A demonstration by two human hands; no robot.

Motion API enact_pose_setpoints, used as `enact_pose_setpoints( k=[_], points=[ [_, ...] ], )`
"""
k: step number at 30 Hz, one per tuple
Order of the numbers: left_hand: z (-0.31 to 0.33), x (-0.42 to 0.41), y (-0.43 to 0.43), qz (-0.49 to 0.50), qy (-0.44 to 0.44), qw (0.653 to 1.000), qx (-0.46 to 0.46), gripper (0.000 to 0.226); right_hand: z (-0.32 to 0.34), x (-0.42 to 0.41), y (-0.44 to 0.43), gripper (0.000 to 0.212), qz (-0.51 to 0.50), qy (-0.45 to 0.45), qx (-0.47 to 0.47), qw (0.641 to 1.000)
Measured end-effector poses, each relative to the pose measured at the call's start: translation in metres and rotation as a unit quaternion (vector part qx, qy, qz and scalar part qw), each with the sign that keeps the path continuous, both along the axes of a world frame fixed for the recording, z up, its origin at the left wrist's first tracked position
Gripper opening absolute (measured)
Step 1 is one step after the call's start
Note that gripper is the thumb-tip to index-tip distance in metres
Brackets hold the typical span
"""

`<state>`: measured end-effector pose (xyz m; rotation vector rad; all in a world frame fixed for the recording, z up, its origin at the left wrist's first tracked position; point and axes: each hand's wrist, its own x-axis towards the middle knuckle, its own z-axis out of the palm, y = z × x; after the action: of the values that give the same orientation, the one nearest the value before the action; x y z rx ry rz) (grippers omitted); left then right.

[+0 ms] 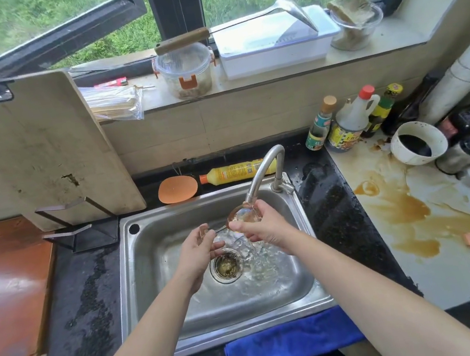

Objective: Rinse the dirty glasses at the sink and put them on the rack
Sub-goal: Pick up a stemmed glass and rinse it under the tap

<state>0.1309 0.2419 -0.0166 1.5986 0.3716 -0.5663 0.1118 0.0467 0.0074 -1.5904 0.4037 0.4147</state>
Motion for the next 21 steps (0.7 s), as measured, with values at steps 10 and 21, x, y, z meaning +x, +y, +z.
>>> enact_pose_setpoints(
  k=[10,21],
  points=[
    [0.0016,-0.0020,0.0017,0.011,0.006,1.000,-0.005,0.044,0.0077,0.0025,0.0032,0.048,-0.008,-0.022,0.029,0.999],
    [0.0025,-0.0031,0.0040,0.015,-0.006,1.000,0.013,0.041,0.0005,0.0009,0.0048,0.063,-0.034,-0.014,0.000,0.999]
  ],
)
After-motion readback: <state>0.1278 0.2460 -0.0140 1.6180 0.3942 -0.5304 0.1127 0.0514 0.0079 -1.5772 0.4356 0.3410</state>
